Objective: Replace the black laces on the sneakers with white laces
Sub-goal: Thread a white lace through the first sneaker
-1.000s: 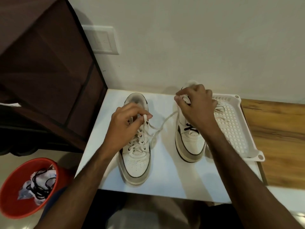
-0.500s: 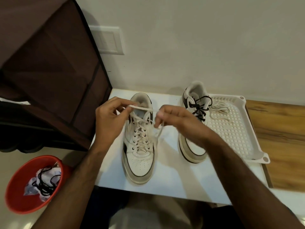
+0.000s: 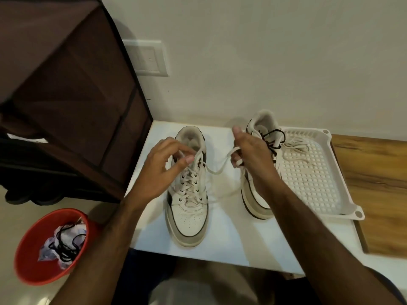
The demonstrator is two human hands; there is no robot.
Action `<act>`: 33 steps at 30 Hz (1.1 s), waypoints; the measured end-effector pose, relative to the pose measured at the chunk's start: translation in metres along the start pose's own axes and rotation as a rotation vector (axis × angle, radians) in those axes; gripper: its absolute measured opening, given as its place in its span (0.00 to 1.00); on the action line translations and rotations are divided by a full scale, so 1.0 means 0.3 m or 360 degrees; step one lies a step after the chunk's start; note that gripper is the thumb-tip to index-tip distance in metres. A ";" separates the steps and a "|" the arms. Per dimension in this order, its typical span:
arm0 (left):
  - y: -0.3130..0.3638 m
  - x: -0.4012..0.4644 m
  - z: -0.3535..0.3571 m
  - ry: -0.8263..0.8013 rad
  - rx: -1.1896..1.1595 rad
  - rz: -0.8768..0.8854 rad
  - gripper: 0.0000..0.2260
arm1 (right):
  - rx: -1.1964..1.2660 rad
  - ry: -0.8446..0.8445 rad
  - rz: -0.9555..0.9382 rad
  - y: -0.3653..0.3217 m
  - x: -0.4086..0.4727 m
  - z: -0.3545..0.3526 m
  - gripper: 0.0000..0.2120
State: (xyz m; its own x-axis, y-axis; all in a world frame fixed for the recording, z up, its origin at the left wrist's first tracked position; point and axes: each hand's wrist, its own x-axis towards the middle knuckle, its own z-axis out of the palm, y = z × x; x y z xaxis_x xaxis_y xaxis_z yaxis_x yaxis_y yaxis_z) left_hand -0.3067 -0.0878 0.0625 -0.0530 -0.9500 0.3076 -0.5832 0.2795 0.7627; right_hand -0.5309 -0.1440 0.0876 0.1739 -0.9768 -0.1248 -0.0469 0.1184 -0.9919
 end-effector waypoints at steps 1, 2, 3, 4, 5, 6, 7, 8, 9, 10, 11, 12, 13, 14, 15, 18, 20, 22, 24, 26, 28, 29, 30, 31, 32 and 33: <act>0.022 0.001 0.017 0.0023 -0.0031 0.0006 0.11 | -0.0138 -0.0032 -0.0086 0.008 -0.001 0.017 0.23; 0.046 0.002 0.035 0.0016 -0.0108 -0.0012 0.11 | -0.0220 -0.0074 -0.0150 0.015 -0.001 0.032 0.24; 0.069 0.002 0.056 -0.0020 -0.0203 -0.0049 0.11 | -0.0258 -0.0122 -0.0187 0.023 0.001 0.044 0.24; 0.087 0.001 0.077 -0.0062 -0.0278 -0.0097 0.10 | -0.0259 -0.0176 -0.0199 0.026 0.000 0.056 0.23; 0.097 -0.003 0.096 -0.0092 -0.0331 -0.0146 0.10 | -0.0222 -0.0232 -0.0190 0.031 -0.001 0.067 0.23; 0.103 -0.003 0.110 -0.0102 -0.0365 -0.0192 0.10 | -0.0161 -0.0271 -0.0175 0.034 -0.003 0.076 0.24; 0.102 -0.003 0.118 -0.0096 -0.0392 -0.0238 0.10 | -0.0103 -0.0287 -0.0155 0.038 -0.006 0.082 0.25; 0.097 0.000 0.117 -0.0080 -0.0417 -0.0279 0.09 | -0.0062 -0.0285 -0.0137 0.039 -0.009 0.086 0.26; 0.091 0.002 0.112 -0.0058 -0.0450 -0.0318 0.09 | -0.0043 -0.0271 -0.0117 0.042 -0.012 0.088 0.24; 0.087 0.002 0.102 -0.0030 -0.0480 -0.0355 0.09 | -0.0046 -0.0260 -0.0098 0.047 -0.012 0.088 0.22; 0.080 0.003 0.090 -0.0001 -0.0490 -0.0381 0.09 | -0.0060 -0.0259 -0.0089 0.051 -0.010 0.089 0.20; 0.074 0.003 0.078 0.0018 -0.0486 -0.0395 0.08 | -0.0089 -0.0271 -0.0094 0.058 -0.007 0.088 0.19; 0.070 0.003 0.066 0.0024 -0.0466 -0.0387 0.08 | -0.0125 -0.0282 -0.0102 0.066 -0.003 0.088 0.18; 0.068 0.003 0.056 0.0020 -0.0432 -0.0364 0.08 | -0.0141 -0.0290 -0.0099 0.070 -0.002 0.089 0.17; 0.063 0.002 0.047 0.0029 -0.0384 -0.0331 0.09 | -0.0144 -0.0297 -0.0087 0.073 -0.001 0.091 0.16; 0.029 0.012 0.019 0.0221 -0.0147 -0.0226 0.08 | -0.0094 -0.0357 -0.0022 0.072 -0.004 0.091 0.13; -0.012 0.021 -0.001 0.0379 -0.0017 -0.0292 0.08 | -0.0041 -0.0440 0.0070 0.074 -0.005 0.088 0.12; -0.052 0.024 -0.006 0.0373 0.0006 -0.0434 0.06 | 0.0004 -0.0513 0.0153 0.075 -0.005 0.087 0.13; -0.074 0.026 0.004 0.0255 -0.0028 -0.0566 0.02 | 0.0040 -0.0552 0.0176 0.072 -0.006 0.090 0.13; -0.074 0.033 0.020 0.0196 -0.0065 -0.0639 0.04 | 0.0034 -0.0582 0.0148 0.069 -0.006 0.092 0.10; -0.064 0.045 0.026 0.0208 -0.0069 -0.0687 0.08 | -0.0065 -0.0585 0.0097 0.070 0.000 0.096 0.08; -0.061 0.050 0.026 0.0212 -0.0064 -0.0721 0.09 | -0.0140 -0.0554 0.0054 0.074 0.006 0.098 0.07; -0.062 0.054 0.025 0.0203 -0.0060 -0.0759 0.11 | -0.0225 -0.0507 0.0008 0.078 0.014 0.099 0.06; -0.064 0.055 0.021 0.0187 -0.0060 -0.0790 0.12 | -0.0318 -0.0455 -0.0036 0.081 0.021 0.101 0.05; -0.065 0.055 0.019 0.0170 -0.0064 -0.0812 0.12 | -0.0405 -0.0407 -0.0068 0.083 0.027 0.102 0.05; -0.068 0.053 0.016 0.0155 -0.0070 -0.0825 0.12 | -0.0466 -0.0365 -0.0081 0.084 0.033 0.105 0.05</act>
State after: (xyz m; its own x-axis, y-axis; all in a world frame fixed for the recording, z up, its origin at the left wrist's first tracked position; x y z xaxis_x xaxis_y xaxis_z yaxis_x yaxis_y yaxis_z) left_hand -0.2995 -0.1093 0.0493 0.3104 -0.9483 -0.0666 -0.4779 -0.2163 0.8514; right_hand -0.4996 -0.1452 0.0607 0.3974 -0.9109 -0.1110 -0.3061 -0.0175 -0.9519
